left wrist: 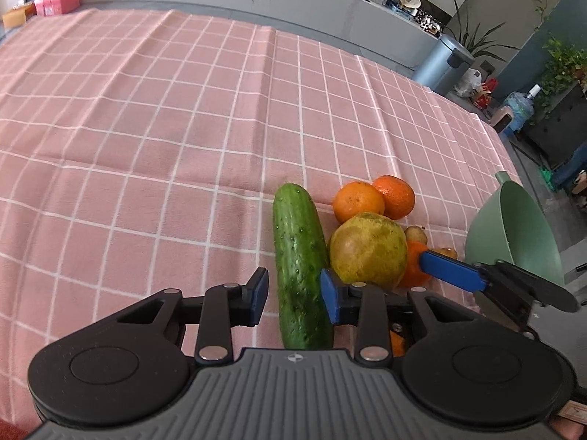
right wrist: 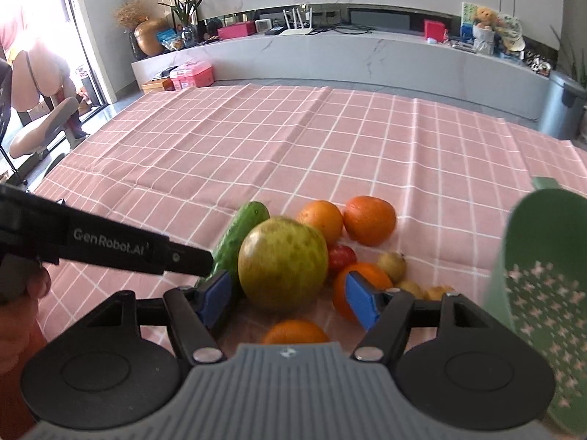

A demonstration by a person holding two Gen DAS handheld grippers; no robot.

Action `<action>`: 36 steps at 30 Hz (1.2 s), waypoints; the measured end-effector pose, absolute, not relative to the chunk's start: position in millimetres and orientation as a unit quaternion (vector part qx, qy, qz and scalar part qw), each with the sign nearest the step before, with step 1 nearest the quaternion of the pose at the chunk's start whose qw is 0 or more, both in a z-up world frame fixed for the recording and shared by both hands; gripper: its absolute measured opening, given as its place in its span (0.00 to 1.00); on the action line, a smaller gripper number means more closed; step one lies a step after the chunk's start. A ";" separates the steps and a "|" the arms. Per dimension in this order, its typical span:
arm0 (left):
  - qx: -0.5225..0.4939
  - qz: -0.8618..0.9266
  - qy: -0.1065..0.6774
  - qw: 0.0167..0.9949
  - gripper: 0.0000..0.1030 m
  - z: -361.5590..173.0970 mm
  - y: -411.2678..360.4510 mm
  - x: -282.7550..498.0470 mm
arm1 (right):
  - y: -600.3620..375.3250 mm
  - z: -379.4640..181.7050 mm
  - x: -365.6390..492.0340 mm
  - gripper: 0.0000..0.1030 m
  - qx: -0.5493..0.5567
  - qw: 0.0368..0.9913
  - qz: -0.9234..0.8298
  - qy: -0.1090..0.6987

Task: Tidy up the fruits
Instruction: 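Grasp the cucumber with the left tool while the right tool grasps the green-yellow fruit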

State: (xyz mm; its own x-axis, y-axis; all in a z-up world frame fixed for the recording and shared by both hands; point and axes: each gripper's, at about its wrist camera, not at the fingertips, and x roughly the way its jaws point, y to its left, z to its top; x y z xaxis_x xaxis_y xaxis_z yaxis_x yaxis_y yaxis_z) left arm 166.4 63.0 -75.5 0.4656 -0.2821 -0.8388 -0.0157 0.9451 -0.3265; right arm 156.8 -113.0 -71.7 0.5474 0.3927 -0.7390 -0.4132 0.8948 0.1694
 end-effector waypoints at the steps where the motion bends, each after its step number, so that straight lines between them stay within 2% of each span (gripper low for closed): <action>1: -0.148 -0.081 0.513 0.842 0.38 -76.8 64.0 167.7 | -111.1 -73.4 160.6 0.64 -0.011 0.878 0.233 0.418; 19: -0.166 -0.094 0.512 0.838 0.41 -84.3 69.6 175.8 | -108.8 -86.9 176.6 0.59 -0.010 0.873 0.251 0.418; 23: -0.160 -0.094 0.518 0.835 0.47 -86.3 62.4 180.0 | -117.0 -78.3 170.9 0.59 -0.012 0.880 0.246 0.406; 36: -0.202 -0.102 0.550 0.804 0.40 -99.6 53.7 196.5 | -130.4 -66.4 163.4 0.59 -0.030 0.883 0.246 0.399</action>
State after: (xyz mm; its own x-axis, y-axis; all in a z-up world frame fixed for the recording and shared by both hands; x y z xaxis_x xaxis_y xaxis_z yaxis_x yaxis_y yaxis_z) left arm 196.5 53.7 -99.6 0.3742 -0.3863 -0.8430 -0.0578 0.8976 -0.4370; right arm 163.4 -130.4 -66.4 0.5607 0.4104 -0.7192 -0.4586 0.8771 0.1430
